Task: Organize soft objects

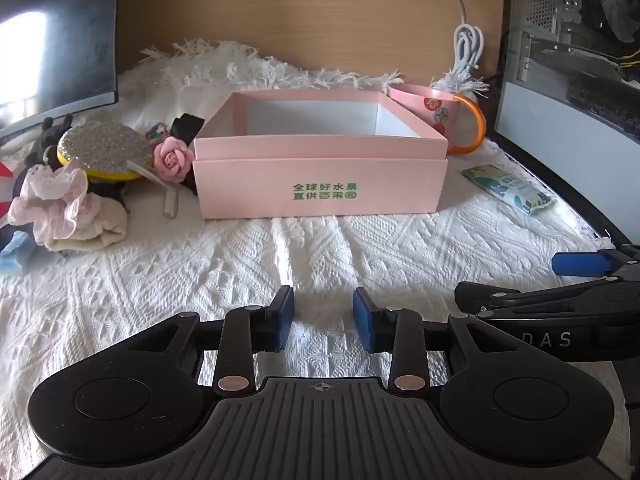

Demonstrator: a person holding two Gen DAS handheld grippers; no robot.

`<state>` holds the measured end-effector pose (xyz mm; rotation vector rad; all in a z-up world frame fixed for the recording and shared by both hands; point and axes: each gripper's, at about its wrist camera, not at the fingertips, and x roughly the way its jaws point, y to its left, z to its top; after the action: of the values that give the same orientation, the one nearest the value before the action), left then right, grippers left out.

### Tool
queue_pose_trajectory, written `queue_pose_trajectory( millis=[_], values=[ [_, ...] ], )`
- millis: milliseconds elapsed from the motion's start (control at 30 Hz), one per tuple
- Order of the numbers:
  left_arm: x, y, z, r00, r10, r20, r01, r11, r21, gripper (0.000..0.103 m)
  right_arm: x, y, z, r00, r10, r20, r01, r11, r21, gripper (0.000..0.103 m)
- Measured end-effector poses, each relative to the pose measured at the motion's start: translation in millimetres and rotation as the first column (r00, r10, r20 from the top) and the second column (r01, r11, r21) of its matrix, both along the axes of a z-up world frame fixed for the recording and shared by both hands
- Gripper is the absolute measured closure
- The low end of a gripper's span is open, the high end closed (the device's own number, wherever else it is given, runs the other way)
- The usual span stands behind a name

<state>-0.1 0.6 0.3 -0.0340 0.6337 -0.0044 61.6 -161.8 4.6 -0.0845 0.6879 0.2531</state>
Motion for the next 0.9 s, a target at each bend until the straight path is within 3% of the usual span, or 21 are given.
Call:
queue_pose_trajectory(
  millis=[900],
  values=[
    [-0.7,-2.3,0.2,1.000,0.000,-0.002,0.000,1.000,0.020,0.065,0.3,-0.1,0.3,1.000,0.000,0.000,0.000,1.000,0.000,0.000]
  ],
)
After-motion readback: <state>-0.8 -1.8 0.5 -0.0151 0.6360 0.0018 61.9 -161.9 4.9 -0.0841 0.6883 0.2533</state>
